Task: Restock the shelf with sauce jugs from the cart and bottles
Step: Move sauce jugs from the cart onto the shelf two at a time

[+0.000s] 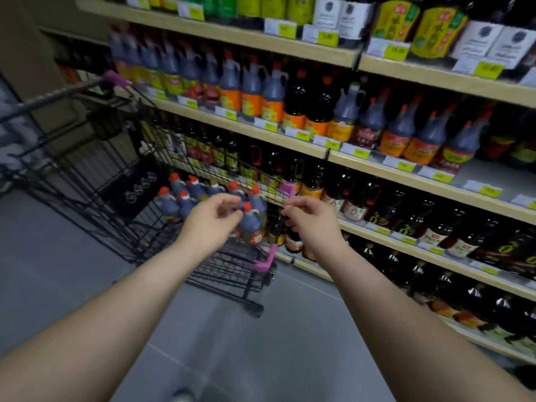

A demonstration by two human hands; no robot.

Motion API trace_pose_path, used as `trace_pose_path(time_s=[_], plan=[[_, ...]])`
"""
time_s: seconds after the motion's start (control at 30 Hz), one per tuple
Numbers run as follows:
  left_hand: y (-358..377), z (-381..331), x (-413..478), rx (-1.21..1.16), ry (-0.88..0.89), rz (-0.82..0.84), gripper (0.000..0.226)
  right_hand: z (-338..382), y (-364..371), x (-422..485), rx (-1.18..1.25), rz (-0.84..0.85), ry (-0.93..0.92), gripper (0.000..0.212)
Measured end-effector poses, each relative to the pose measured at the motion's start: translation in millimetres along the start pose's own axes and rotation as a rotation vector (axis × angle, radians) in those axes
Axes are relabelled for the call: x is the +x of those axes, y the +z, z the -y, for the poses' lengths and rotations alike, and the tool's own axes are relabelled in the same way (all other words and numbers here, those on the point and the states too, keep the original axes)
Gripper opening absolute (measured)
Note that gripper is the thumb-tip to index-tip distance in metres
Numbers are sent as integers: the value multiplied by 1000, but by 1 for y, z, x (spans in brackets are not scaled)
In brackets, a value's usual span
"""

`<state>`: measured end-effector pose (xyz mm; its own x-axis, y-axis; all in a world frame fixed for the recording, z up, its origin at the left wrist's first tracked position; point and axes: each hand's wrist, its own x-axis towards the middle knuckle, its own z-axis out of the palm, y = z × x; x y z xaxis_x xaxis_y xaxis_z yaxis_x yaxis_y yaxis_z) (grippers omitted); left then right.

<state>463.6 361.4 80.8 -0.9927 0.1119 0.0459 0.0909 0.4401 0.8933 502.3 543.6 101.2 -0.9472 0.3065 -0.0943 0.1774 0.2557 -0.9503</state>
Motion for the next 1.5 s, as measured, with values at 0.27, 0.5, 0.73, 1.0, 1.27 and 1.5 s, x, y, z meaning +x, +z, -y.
trace_pose_path(time_s=[0.27,0.5,0.73,1.0,1.27,1.5], plan=[[-156,67,40,51,-54,-94,21,46,168,25,-2,66,-45,6],[-243,104,67,76,-109,-114,19,68,259,47,-33,136,-48,5],[-271,139,122,108,-193,-88,20,73,308,113,-76,219,-17,6],[-280,154,232,120,-227,-69,10,91,352,223,-71,264,18,5],[-277,187,301,110,-258,3,15,74,384,297,-142,308,75,7],[-272,251,350,223,-279,192,25,4,426,337,-348,348,186,18]])
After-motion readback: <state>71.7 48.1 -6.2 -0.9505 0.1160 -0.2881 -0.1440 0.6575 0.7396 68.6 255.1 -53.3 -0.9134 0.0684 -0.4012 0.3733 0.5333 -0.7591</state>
